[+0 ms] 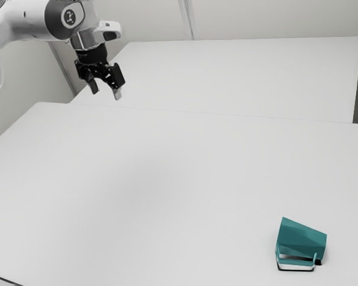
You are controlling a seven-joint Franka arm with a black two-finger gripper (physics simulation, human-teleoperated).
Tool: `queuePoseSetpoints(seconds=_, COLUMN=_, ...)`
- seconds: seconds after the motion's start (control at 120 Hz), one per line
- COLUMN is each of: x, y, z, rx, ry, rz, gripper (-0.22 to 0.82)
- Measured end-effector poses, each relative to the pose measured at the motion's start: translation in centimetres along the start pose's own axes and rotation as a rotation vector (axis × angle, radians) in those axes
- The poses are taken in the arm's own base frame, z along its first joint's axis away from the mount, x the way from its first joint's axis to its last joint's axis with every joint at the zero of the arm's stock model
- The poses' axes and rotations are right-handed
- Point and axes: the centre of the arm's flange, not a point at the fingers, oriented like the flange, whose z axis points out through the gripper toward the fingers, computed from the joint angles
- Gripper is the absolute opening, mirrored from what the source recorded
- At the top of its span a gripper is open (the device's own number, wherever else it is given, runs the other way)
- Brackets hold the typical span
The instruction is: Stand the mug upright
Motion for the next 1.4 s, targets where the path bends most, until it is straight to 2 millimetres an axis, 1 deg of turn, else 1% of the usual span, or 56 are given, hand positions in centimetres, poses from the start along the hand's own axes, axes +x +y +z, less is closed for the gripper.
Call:
queuePoseSetpoints(seconds=0.033, x=-0.2, y=-0.8, z=0.3, rx=0.003, ry=-0.003, rz=-0.014, gripper=0.60)
queuePoseSetpoints(seconds=0.075, x=-0.3, y=-1.4, z=0.4, rx=0.007, ry=-0.001, rz=-0.024, gripper=0.60)
queuePoseSetpoints(seconds=0.167, x=-0.4, y=-1.5, z=0.3, rx=0.013, ry=0.004, rz=-0.029, gripper=0.60)
queuePoseSetpoints(seconds=0.2, x=-0.4, y=-1.4, z=0.8, rx=0.011, ry=-0.002, rz=-0.030, gripper=0.60)
queuePoseSetpoints(seconds=0.233, x=-0.4, y=-1.3, z=1.6, rx=0.006, ry=-0.012, rz=-0.032, gripper=0.60)
queuePoseSetpoints(seconds=0.3, x=-1.0, y=-0.9, z=2.8, rx=-0.024, ry=-0.018, rz=-0.038, gripper=0.60)
queuePoseSetpoints(seconds=0.35, x=-1.9, y=-0.6, z=4.4, rx=-0.051, ry=-0.024, rz=-0.045, gripper=0.60)
queuePoseSetpoints(seconds=0.392, x=-2.1, y=-0.4, z=6.0, rx=-0.075, ry=-0.020, rz=-0.054, gripper=0.60)
queuePoseSetpoints(seconds=0.45, x=-1.9, y=-0.1, z=8.0, rx=-0.117, ry=-0.001, rz=-0.070, gripper=0.60)
queuePoseSetpoints(seconds=0.55, x=-0.8, y=1.4, z=10.5, rx=-0.194, ry=0.046, rz=-0.098, gripper=0.60)
queuePoseSetpoints(seconds=0.617, x=0.6, y=3.0, z=12.1, rx=-0.236, ry=0.075, rz=-0.107, gripper=0.60)
queuePoseSetpoints(seconds=0.683, x=1.9, y=5.2, z=13.3, rx=-0.286, ry=0.097, rz=-0.110, gripper=0.60)
queuePoseSetpoints(seconds=0.783, x=3.5, y=8.7, z=14.5, rx=-0.347, ry=0.132, rz=-0.110, gripper=0.60)
queuePoseSetpoints(seconds=0.833, x=3.9, y=10.4, z=15.0, rx=-0.375, ry=0.146, rz=-0.112, gripper=0.60)
queuePoseSetpoints(seconds=0.883, x=3.4, y=11.6, z=16.2, rx=-0.398, ry=0.146, rz=-0.123, gripper=0.60)
queuePoseSetpoints(seconds=0.925, x=2.9, y=12.6, z=16.8, rx=-0.410, ry=0.151, rz=-0.127, gripper=0.60)
queuePoseSetpoints(seconds=1.033, x=1.4, y=14.7, z=18.8, rx=-0.430, ry=0.148, rz=-0.138, gripper=0.60)
queuePoseSetpoints(seconds=1.108, x=1.3, y=16.5, z=19.8, rx=-0.441, ry=0.150, rz=-0.133, gripper=0.60)
queuePoseSetpoints(seconds=1.192, x=1.4, y=19.9, z=20.7, rx=-0.458, ry=0.157, rz=-0.110, gripper=0.60)
queuePoseSetpoints(seconds=1.325, x=1.1, y=26.2, z=21.2, rx=-0.496, ry=0.176, rz=-0.067, gripper=0.60)
queuePoseSetpoints(seconds=1.358, x=1.0, y=27.2, z=21.3, rx=-0.505, ry=0.180, rz=-0.064, gripper=0.60)
queuePoseSetpoints(seconds=1.4, x=0.6, y=27.8, z=21.6, rx=-0.514, ry=0.180, rz=-0.070, gripper=0.60)
